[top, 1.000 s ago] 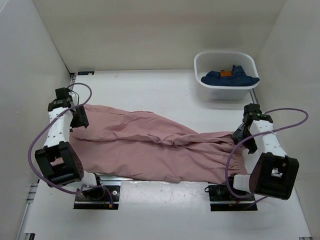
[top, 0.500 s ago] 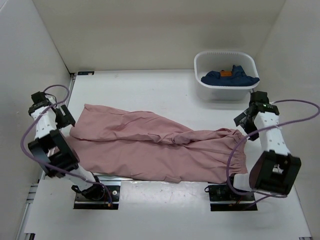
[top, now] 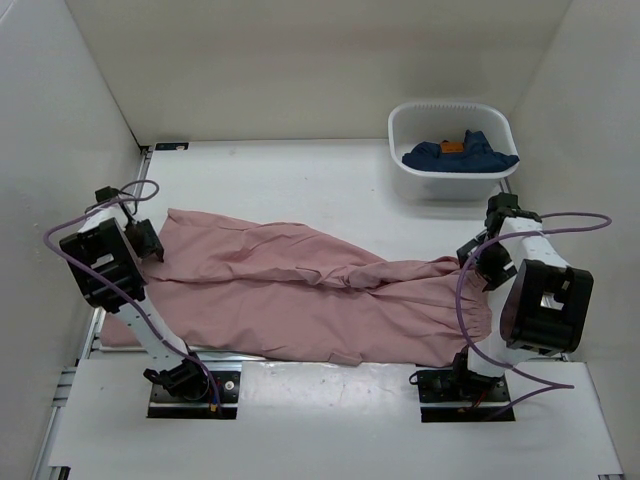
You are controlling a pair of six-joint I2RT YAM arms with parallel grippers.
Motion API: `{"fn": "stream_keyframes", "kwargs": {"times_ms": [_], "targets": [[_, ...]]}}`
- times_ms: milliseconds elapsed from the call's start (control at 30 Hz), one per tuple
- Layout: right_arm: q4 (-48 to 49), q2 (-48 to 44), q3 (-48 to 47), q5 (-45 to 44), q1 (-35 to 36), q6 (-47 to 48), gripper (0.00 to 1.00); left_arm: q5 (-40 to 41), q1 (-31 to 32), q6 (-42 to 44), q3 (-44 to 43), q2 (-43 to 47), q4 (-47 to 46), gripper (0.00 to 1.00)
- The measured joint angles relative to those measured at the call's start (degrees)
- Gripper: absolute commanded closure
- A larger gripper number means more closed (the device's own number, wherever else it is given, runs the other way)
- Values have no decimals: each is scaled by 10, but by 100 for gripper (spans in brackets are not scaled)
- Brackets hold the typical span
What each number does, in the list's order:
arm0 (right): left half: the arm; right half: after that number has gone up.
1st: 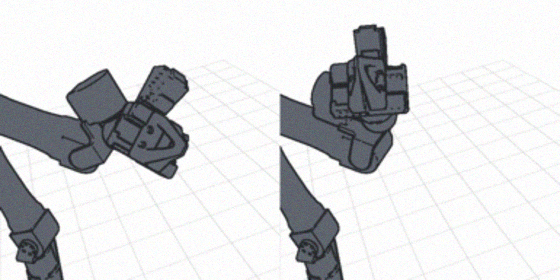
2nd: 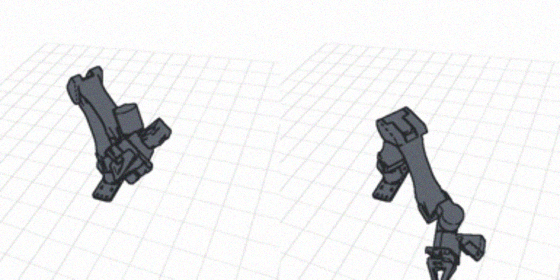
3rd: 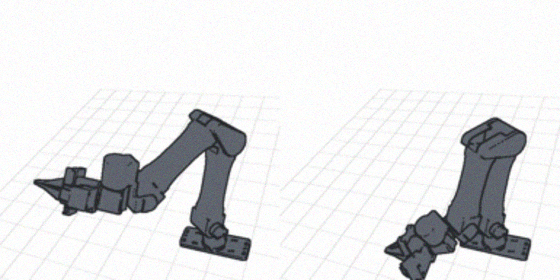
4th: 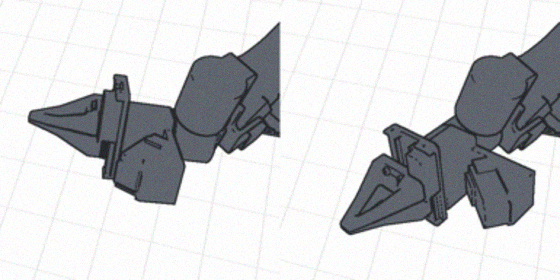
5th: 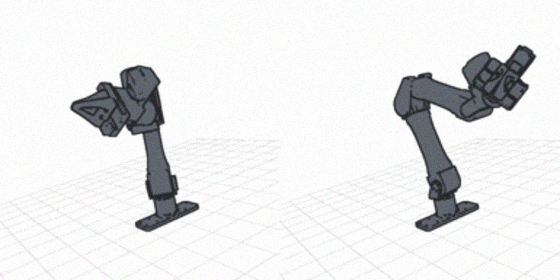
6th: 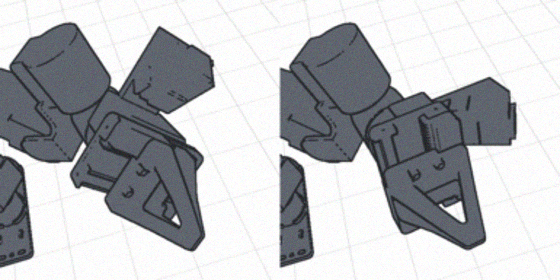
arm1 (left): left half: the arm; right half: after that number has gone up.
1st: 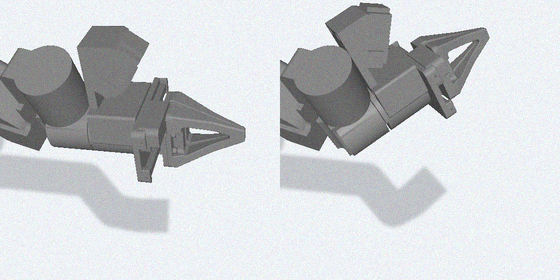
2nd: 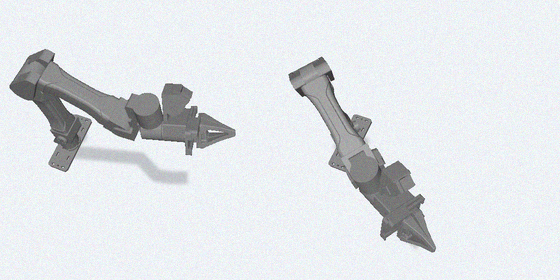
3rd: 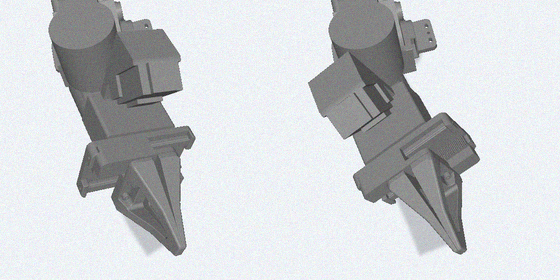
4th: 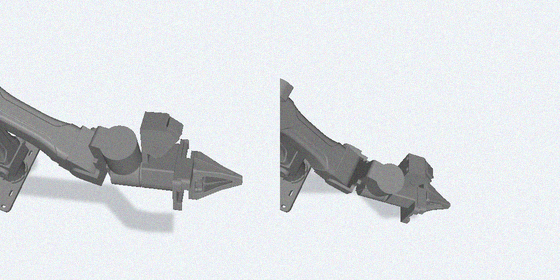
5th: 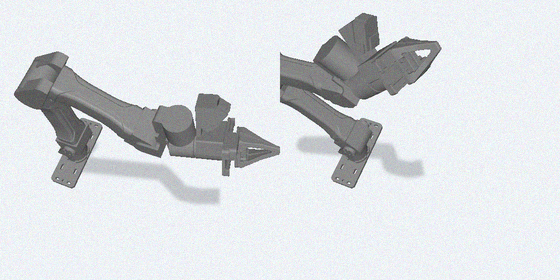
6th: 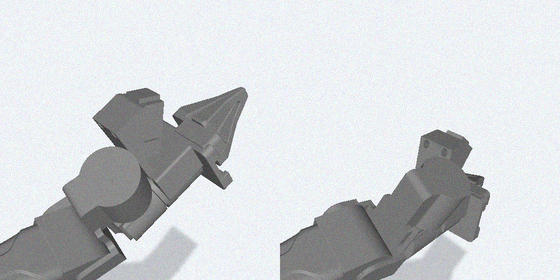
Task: Fold and stack the trousers
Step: Fold the trousers
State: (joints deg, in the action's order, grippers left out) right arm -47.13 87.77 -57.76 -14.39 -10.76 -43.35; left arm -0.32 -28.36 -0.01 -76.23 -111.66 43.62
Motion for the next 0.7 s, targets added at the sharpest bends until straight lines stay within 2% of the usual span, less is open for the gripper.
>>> {"fn": "stream_keyframes", "kwargs": {"times_ms": [100, 133, 167, 233, 267, 367, 400, 467, 567, 700], "targets": [[1, 1, 2, 6, 0, 0, 18, 1, 0, -1, 11, 7, 2, 59], [2, 3, 2, 9, 0, 0, 23, 2, -1, -2, 12, 8, 3, 79], [3, 6, 2, 12, 0, 1, 28, 3, -1, -3, 12, 8, 5, 86], [7, 20, 2, 19, 0, 2, 39, 3, -1, -1, 13, 9, 9, 86], [9, 31, 2, 23, 0, 2, 57, 3, -1, 0, 13, 9, 11, 86], [14, 66, 2, 29, 0, 1, 88, 3, -1, 0, 8, 9, 20, 86], [15, 74, 2, 29, 0, 5, 93, 3, -1, 0, 3, 9, 25, 86], [9, 82, -5, 25, 0, 9, 100, 4, -1, 0, -17, 10, 41, 86], [5, 64, -25, 22, 0, 23, 100, 3, -3, -1, -72, 20, 70, 86], [10, -48, -34, 34, 6, 47, 100, -10, -9, -6, -156, 59, 118, 86]]}}
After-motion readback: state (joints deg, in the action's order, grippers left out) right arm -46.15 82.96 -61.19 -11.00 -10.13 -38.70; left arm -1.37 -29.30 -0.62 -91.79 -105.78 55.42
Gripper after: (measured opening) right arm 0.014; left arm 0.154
